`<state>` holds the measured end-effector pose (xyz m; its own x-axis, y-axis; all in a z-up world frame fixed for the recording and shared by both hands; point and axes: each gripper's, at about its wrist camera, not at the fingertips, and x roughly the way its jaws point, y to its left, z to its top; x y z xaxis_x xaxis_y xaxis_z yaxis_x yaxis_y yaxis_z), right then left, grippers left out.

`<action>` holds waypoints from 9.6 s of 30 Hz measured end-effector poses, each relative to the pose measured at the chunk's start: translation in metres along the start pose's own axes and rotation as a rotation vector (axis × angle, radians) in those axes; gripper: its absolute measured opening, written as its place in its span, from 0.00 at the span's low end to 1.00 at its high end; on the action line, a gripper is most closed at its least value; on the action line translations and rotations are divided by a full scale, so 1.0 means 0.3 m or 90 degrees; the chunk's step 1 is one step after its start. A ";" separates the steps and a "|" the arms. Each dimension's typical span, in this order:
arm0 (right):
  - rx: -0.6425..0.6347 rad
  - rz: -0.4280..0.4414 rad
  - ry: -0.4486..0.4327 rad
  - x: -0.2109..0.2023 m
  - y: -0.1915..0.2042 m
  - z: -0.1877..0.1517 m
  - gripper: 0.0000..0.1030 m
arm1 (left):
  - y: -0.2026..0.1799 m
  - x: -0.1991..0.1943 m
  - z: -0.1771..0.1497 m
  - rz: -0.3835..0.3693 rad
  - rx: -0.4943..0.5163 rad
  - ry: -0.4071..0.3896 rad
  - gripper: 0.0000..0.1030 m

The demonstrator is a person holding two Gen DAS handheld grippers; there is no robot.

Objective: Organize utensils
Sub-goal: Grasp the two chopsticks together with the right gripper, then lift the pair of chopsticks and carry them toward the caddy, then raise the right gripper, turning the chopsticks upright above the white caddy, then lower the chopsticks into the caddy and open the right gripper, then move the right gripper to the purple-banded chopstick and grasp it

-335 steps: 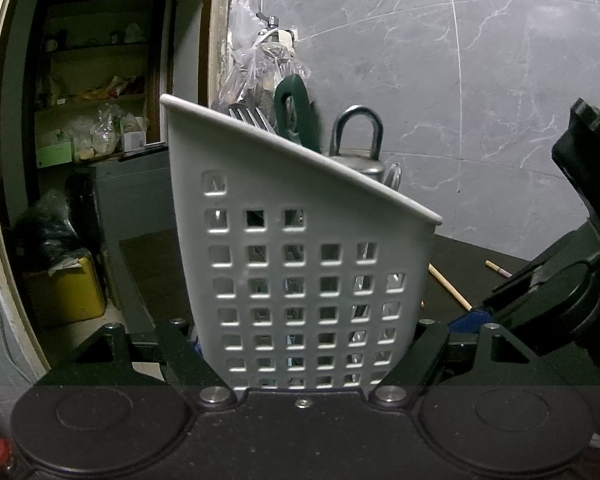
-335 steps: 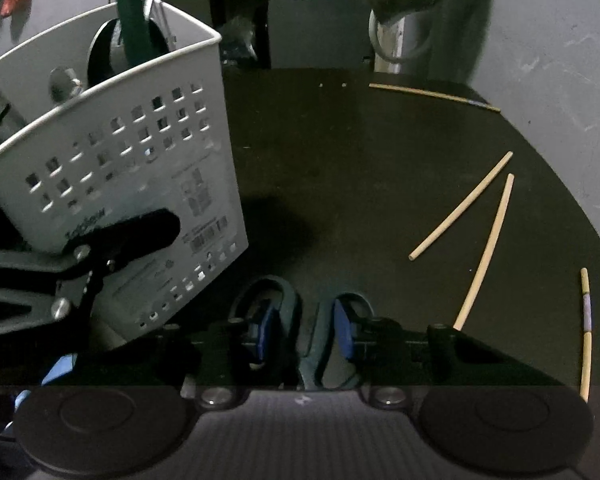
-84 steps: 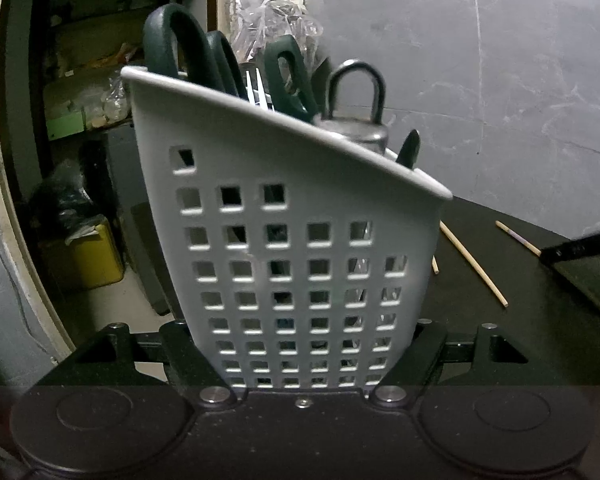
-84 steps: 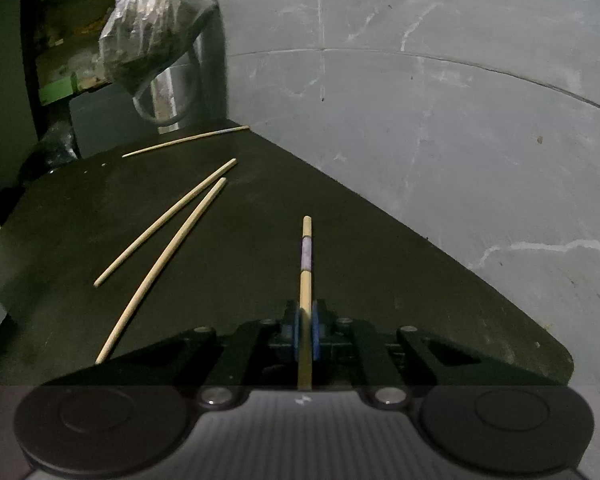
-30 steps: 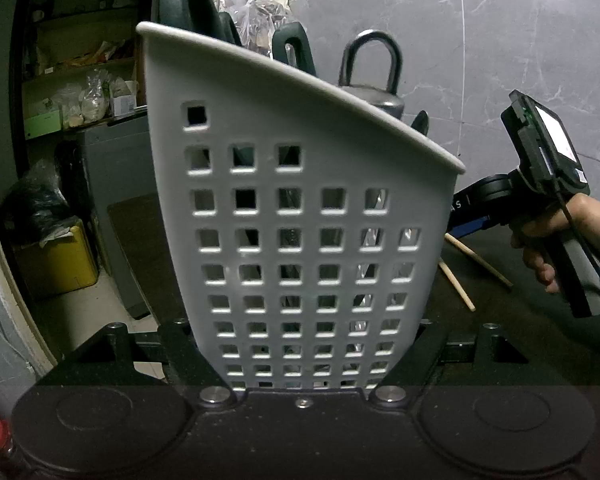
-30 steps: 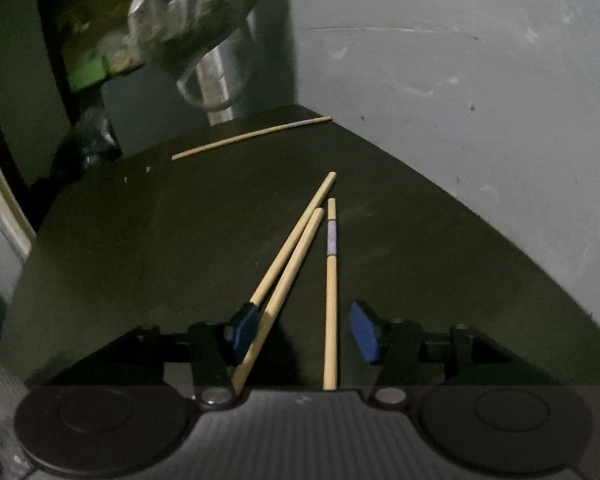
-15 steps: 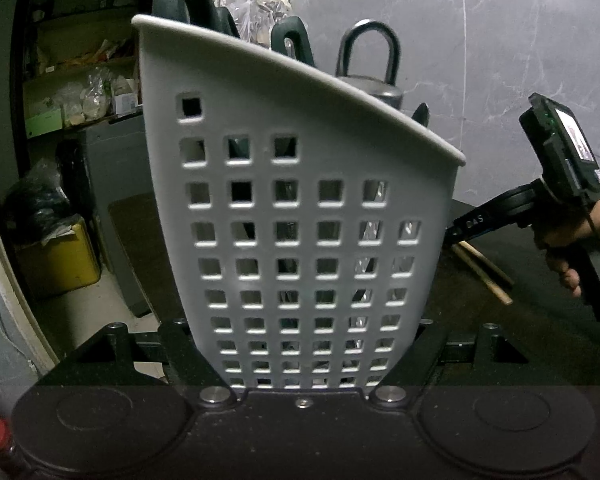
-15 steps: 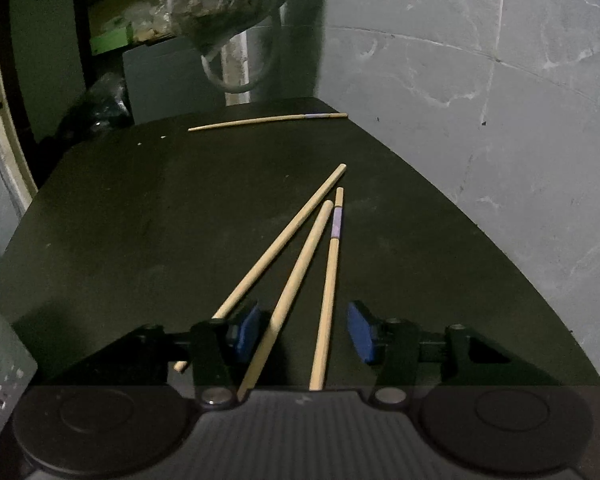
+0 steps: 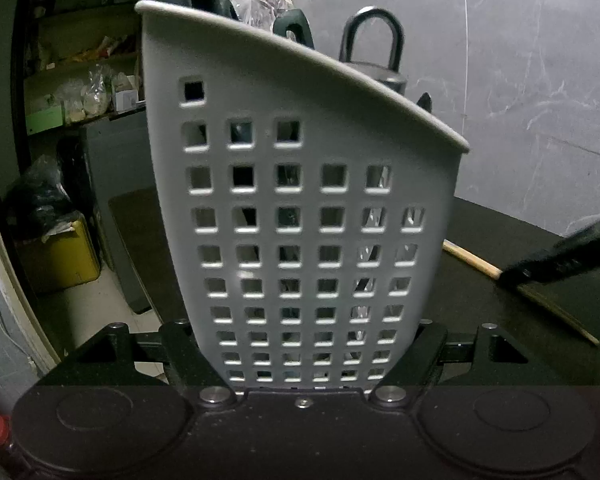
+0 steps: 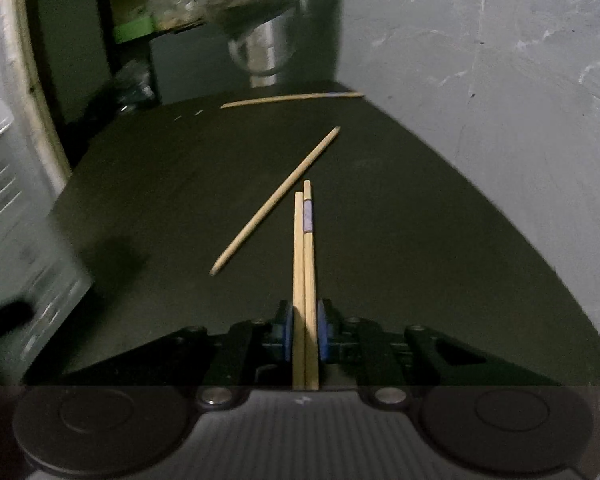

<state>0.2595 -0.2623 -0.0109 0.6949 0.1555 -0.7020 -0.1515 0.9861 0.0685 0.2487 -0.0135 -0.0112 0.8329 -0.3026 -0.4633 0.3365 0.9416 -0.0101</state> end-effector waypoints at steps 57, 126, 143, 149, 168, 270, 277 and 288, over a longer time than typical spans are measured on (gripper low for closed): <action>-0.053 0.034 0.069 0.005 0.029 0.070 0.45 | 0.002 -0.003 0.002 0.001 0.000 0.006 0.74; -0.184 0.144 0.213 0.166 0.205 0.268 0.16 | 0.003 0.000 -0.009 -0.007 0.001 -0.001 0.74; -0.143 0.165 0.148 0.173 0.198 0.261 0.13 | 0.011 -0.003 -0.014 -0.011 -0.002 -0.004 0.74; -0.061 0.222 0.021 0.094 0.111 0.234 0.13 | 0.013 -0.001 -0.020 -0.011 -0.001 -0.005 0.74; 0.021 0.347 -0.341 -0.108 0.009 0.140 0.13 | -0.009 0.010 -0.022 -0.002 0.009 -0.001 0.74; 0.135 0.164 -0.097 0.369 -0.105 0.822 1.00 | -0.004 0.010 -0.032 -0.009 0.019 0.001 0.73; 0.145 0.003 -0.006 0.716 -0.015 0.980 1.00 | 0.018 0.012 -0.050 -0.024 0.021 -0.007 0.73; 0.132 -0.080 0.027 0.984 0.126 1.083 0.96 | 0.042 0.001 -0.085 -0.037 0.033 -0.020 0.73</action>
<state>0.6873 -0.1600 0.0146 0.6686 0.0326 -0.7429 0.0845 0.9892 0.1195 0.2420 0.0020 -0.0342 0.8239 -0.3623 -0.4358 0.4066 0.9135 0.0093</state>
